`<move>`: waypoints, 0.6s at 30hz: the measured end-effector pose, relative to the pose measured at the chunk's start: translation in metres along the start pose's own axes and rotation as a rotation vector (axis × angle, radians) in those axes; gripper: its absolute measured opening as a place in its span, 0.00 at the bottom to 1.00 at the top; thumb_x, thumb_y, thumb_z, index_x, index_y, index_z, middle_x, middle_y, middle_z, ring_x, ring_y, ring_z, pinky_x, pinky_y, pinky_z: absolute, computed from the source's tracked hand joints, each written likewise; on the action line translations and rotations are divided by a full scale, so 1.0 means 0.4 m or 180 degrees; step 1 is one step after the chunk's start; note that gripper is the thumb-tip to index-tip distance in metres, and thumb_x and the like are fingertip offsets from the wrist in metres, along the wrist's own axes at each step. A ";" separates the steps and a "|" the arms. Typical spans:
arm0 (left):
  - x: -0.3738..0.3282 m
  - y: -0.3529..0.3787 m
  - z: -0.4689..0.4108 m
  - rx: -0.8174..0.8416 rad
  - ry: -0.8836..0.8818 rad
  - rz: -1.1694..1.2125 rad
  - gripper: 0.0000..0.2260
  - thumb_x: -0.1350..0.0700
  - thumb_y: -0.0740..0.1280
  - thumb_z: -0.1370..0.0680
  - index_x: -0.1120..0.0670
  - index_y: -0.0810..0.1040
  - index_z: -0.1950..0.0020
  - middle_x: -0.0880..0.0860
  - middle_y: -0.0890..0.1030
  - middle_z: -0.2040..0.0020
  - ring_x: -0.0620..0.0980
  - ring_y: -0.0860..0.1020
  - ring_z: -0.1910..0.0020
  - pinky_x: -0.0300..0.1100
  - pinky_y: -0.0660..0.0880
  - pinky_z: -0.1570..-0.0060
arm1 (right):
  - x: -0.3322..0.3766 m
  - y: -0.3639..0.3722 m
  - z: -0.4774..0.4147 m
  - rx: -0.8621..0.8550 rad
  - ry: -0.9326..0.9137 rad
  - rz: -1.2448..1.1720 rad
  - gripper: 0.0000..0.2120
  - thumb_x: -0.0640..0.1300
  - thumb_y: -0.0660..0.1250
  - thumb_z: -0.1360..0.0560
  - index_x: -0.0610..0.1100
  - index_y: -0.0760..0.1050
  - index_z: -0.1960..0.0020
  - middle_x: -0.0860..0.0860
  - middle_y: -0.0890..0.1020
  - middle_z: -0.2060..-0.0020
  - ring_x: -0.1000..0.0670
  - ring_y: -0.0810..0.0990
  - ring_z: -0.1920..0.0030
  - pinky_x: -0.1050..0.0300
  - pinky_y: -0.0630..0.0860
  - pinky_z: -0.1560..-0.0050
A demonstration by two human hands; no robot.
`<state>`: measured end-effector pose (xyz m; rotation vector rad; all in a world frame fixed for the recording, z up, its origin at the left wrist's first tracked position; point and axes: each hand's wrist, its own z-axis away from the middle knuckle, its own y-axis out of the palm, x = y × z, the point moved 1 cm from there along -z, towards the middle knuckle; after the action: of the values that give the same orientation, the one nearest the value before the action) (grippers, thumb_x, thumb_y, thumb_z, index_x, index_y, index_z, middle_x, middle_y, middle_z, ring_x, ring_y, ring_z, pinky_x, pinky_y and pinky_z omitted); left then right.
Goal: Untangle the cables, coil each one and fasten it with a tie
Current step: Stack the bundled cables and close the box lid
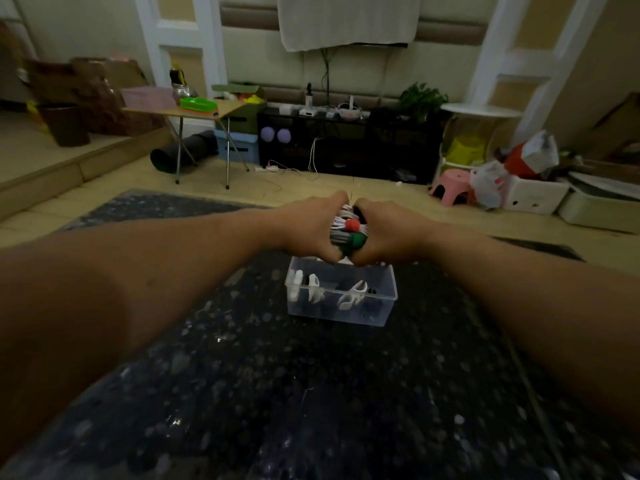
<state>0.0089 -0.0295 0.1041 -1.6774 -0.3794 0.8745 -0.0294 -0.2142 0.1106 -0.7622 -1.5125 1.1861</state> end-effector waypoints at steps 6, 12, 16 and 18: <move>0.100 0.134 -0.057 0.0460 -0.0034 -0.0156 0.33 0.43 0.80 0.30 0.47 0.66 0.34 0.48 0.80 0.44 0.46 0.81 0.51 0.45 0.82 0.50 | -0.101 0.136 -0.065 0.0474 -0.0020 -0.0278 0.30 0.48 0.83 0.33 0.54 0.70 0.37 0.55 0.81 0.48 0.56 0.82 0.54 0.65 0.78 0.61; 0.133 0.176 -0.037 0.0497 0.0181 -0.0454 0.36 0.30 0.66 0.22 0.48 0.63 0.22 0.48 0.75 0.32 0.46 0.77 0.43 0.45 0.75 0.40 | -0.139 0.172 -0.110 0.0925 -0.0115 0.0018 0.30 0.55 0.80 0.31 0.59 0.69 0.34 0.58 0.80 0.46 0.56 0.80 0.50 0.58 0.76 0.52; 0.160 0.210 -0.006 -0.0015 0.0482 -0.1271 0.35 0.28 0.52 0.18 0.47 0.58 0.17 0.52 0.68 0.26 0.52 0.69 0.31 0.53 0.68 0.30 | -0.143 0.202 -0.122 0.0895 -0.0226 0.0295 0.40 0.60 0.78 0.29 0.54 0.64 0.24 0.56 0.77 0.41 0.52 0.78 0.44 0.54 0.74 0.41; 0.170 0.224 -0.006 0.0166 0.0355 -0.1213 0.33 0.29 0.48 0.17 0.46 0.56 0.17 0.52 0.70 0.26 0.53 0.69 0.29 0.56 0.66 0.29 | -0.152 0.215 -0.119 0.0895 -0.0144 0.0232 0.42 0.62 0.78 0.29 0.53 0.62 0.23 0.54 0.77 0.38 0.51 0.78 0.42 0.55 0.75 0.41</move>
<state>0.0389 -0.0136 -0.0032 -1.5311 -0.5719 0.5028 0.0237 -0.2281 0.0088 -0.6080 -1.3262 1.4427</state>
